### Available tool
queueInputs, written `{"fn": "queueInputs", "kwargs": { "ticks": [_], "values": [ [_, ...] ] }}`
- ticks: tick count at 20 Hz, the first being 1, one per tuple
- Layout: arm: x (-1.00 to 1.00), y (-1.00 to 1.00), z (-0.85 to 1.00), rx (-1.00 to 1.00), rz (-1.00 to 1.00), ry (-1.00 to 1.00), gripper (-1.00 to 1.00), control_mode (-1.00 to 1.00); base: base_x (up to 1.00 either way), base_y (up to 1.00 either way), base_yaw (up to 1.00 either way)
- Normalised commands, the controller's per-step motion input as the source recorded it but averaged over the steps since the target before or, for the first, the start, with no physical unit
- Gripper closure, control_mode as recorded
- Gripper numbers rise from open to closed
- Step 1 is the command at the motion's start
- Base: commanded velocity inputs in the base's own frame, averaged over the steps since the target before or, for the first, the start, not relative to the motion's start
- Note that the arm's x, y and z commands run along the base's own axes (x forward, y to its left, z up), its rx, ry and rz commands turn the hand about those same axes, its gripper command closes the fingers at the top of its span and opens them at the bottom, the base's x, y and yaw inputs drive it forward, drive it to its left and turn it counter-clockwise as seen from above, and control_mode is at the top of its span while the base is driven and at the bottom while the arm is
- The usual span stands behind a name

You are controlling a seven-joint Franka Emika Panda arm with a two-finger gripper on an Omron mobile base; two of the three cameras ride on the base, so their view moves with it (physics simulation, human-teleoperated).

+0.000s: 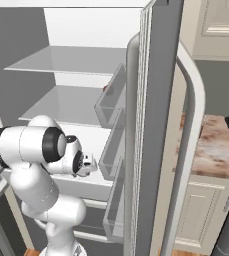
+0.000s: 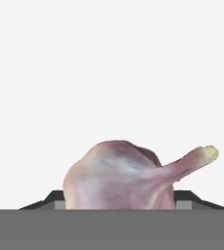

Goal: Place the garlic and carrot inside the fridge drawer. Close the drawer after placing the vegetables.

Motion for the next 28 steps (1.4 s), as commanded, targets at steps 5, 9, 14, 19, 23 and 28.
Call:
{"fn": "queueInputs", "kwargs": {
  "ticks": [5, 9, 14, 19, 23, 28],
  "values": [
    [-0.02, 0.0, -0.02, 0.0, 0.0, 0.0, -1.0, -1.0, 0.0, 0.0, 0.0],
    [-0.17, 0.0, 0.39, 0.0, 0.0, -0.04, -1.0, -1.0, 0.0, 0.0, 0.0],
    [-0.23, 0.0, 0.84, 0.0, -0.01, -0.1, -1.0, -1.0, 0.0, 0.0, 0.0],
    [-0.52, 0.0, 1.0, 0.0, -0.02, -0.03, -1.0, -1.0, 0.0, 0.0, 0.0],
    [-0.82, 0.0, 0.93, 0.0, -0.03, 0.0, -1.0, -1.0, 0.0, 0.0, 0.0],
    [-1.0, 0.0, 0.65, 0.03, -0.04, -0.03, -1.0, -1.0, 0.0, 0.0, 0.0]
  ]
}}
